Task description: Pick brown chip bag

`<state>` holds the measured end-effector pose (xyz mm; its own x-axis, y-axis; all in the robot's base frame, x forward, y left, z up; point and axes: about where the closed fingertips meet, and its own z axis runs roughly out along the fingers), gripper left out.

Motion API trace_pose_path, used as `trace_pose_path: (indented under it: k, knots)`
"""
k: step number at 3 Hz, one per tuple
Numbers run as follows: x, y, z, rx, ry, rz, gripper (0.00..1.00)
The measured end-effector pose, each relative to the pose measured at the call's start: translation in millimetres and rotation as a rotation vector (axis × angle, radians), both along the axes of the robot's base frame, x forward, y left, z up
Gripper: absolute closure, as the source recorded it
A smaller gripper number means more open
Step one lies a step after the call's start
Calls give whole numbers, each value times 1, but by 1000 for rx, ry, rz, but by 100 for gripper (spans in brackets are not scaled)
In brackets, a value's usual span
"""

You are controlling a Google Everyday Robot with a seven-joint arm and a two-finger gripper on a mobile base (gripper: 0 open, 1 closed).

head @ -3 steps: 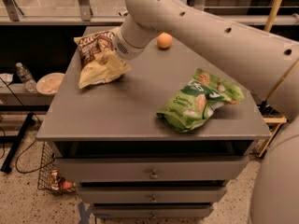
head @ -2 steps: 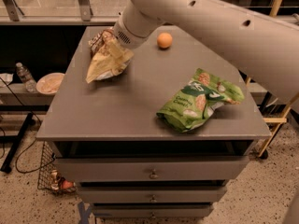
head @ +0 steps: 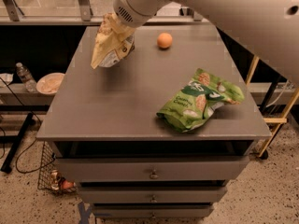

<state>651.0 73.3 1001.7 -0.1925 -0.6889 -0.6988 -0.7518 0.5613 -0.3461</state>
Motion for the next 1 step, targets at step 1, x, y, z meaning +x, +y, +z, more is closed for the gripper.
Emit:
trace_pose_path:
  k: [1]
  knots:
    - [-2,-1,14,15,-32,8,100]
